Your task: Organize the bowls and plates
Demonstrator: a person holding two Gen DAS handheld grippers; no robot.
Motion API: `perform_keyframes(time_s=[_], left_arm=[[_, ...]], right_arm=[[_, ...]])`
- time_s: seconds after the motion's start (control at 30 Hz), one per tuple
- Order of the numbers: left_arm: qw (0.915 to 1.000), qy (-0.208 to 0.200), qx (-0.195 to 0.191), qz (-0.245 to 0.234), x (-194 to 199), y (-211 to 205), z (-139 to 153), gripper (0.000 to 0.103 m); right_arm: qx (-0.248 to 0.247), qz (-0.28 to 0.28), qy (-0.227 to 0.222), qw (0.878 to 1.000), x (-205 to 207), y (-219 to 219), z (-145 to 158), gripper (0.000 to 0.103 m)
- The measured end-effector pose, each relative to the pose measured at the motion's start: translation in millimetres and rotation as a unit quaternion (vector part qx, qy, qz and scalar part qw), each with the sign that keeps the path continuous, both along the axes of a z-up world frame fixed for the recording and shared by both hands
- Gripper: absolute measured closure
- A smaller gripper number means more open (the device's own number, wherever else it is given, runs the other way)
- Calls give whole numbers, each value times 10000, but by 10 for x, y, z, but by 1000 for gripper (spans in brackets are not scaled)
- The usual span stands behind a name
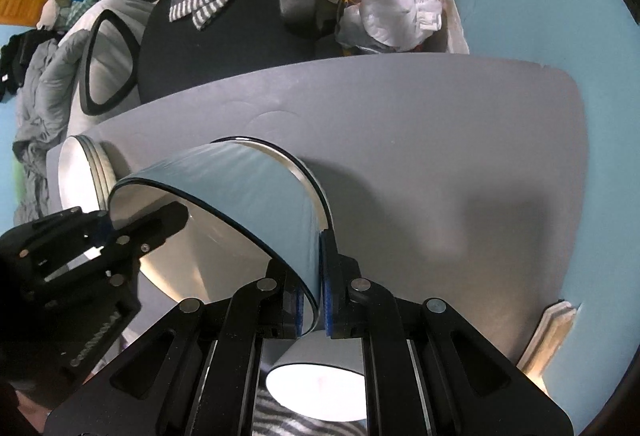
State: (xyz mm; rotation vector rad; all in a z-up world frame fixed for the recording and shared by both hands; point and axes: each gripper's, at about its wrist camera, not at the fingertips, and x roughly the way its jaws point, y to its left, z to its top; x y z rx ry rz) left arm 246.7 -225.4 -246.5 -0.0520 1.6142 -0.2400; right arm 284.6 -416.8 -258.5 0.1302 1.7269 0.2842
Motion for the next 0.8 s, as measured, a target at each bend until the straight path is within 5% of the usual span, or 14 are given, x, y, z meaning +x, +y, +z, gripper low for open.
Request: perform_keyframes(time_s=[0.73, 0.8], left_arm=[[10000, 39, 55, 49, -68, 14, -68, 92], [9998, -65, 162, -51, -87, -18, -24, 85]], right_arm=[[-333, 264, -182, 9989, 37, 70, 44, 90], [-362, 249, -194, 9988, 29, 66, 30, 89]])
